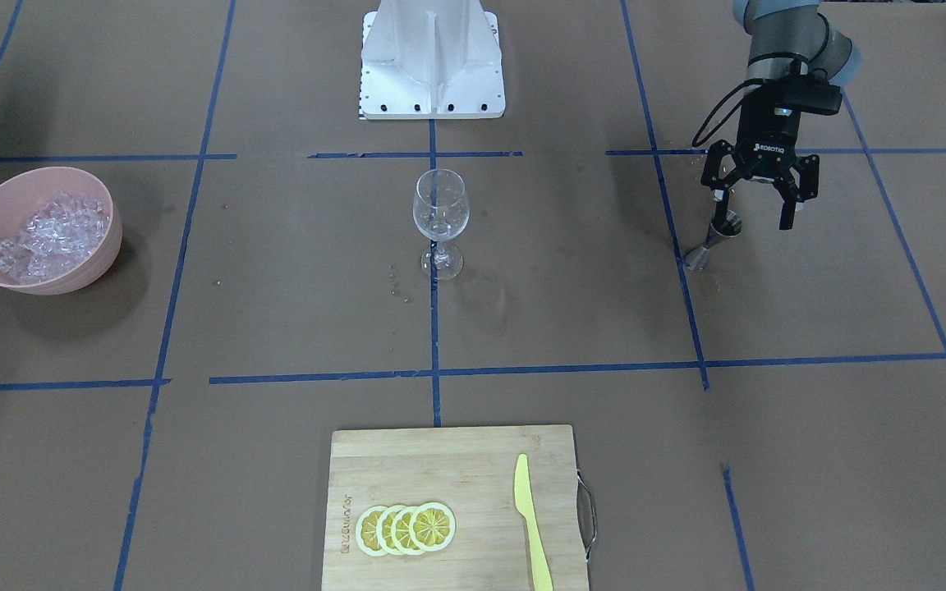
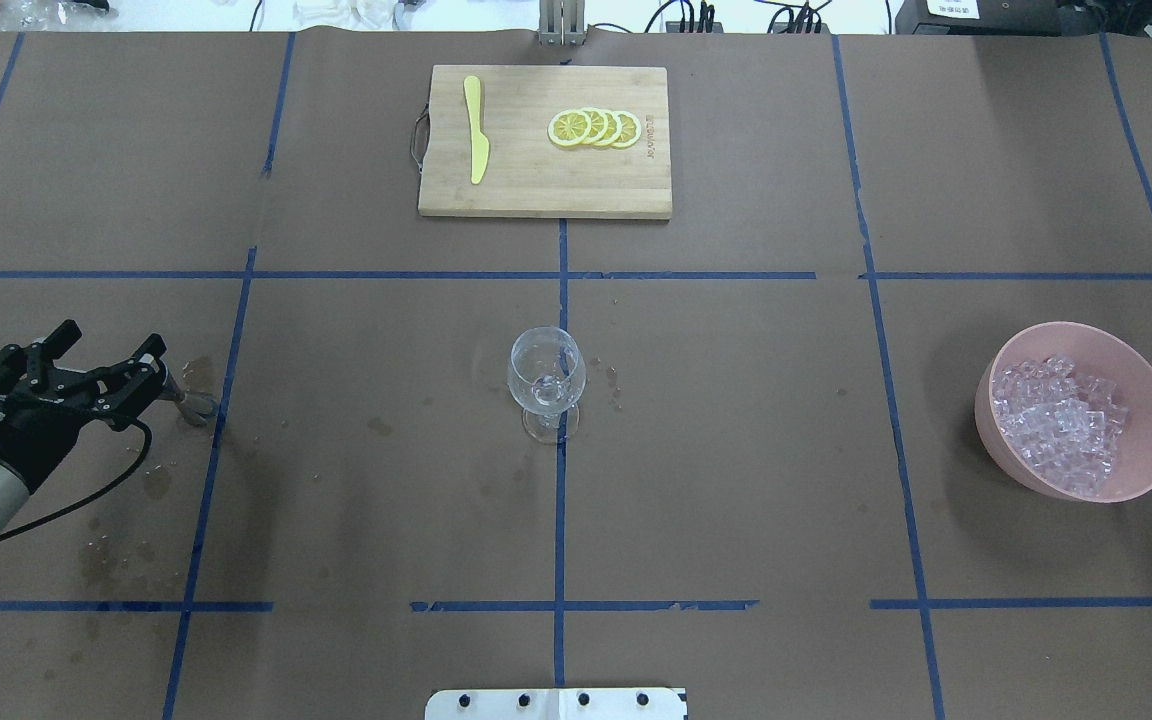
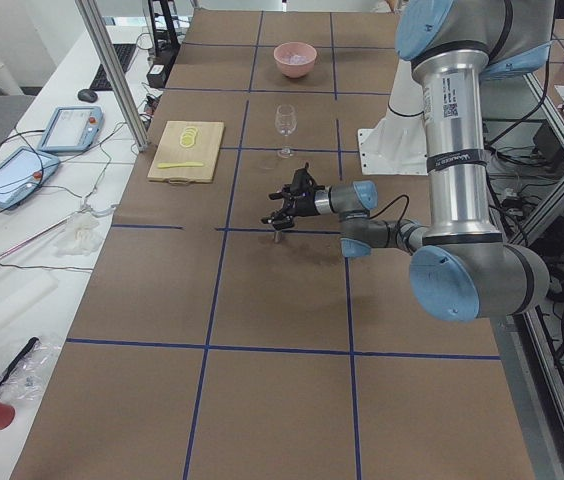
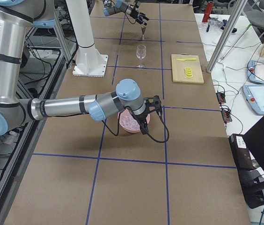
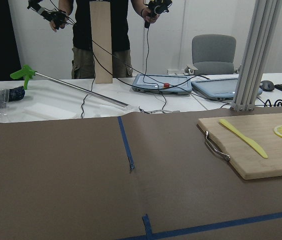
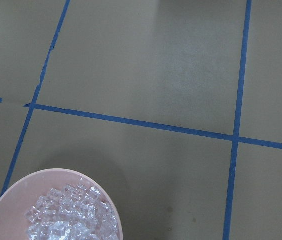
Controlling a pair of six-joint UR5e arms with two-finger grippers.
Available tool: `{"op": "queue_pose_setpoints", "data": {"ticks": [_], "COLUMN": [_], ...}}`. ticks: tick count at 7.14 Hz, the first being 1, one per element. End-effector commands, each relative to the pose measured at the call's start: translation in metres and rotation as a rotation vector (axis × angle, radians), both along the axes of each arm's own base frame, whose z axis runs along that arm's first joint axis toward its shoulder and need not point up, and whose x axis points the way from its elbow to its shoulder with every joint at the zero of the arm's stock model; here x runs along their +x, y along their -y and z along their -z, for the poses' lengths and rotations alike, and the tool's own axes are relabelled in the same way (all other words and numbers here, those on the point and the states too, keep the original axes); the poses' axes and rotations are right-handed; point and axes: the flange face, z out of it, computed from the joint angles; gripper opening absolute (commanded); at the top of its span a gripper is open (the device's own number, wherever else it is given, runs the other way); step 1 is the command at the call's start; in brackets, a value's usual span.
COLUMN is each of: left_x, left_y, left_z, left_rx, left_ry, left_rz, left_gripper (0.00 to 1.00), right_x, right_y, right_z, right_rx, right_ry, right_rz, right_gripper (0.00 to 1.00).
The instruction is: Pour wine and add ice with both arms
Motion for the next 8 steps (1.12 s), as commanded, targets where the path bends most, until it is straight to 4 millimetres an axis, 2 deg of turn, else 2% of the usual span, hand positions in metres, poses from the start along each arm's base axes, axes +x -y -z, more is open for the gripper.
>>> {"op": "queue_pose_setpoints", "data": {"ticks": [1,3,4,5,6,8], "left_x": [0.023,0.052,0.061,0.068,0.080,0.080], "left_y": [-0.016,-0.015,-0.014,-0.016,-0.022,-0.025], "left_z": [-0.014,-0.027,-0.036,-0.052,-0.054,-0.055], "left_rx": [-0.003,0.001,-0.002,-0.031,-0.040,-0.041], "left_ry": [-0.010,0.006,0.021,0.000,-0.016,-0.016], "left_rz": [0.024,0.038,0.038,0.042,0.026,0.020], "left_gripper": [1.00,1.00,1.00,0.98,0.89,0.56], "right_x": [0.000,0.000,0.000,0.000,0.000,0.000], "right_y": [0.000,0.000,0.000,0.000,0.000,0.001], "right_z": [-0.001,-0.001,-0.002,-0.002,-0.002,-0.003], "right_rx": [-0.002,-0.002,-0.005,-0.005,-0.005,-0.005], "right_ry": [0.000,0.000,-0.002,0.000,0.000,0.000], "right_rz": [0.000,0.000,-0.001,0.000,0.000,0.000], "right_gripper": [1.00,1.00,1.00,1.00,1.00,1.00]}}
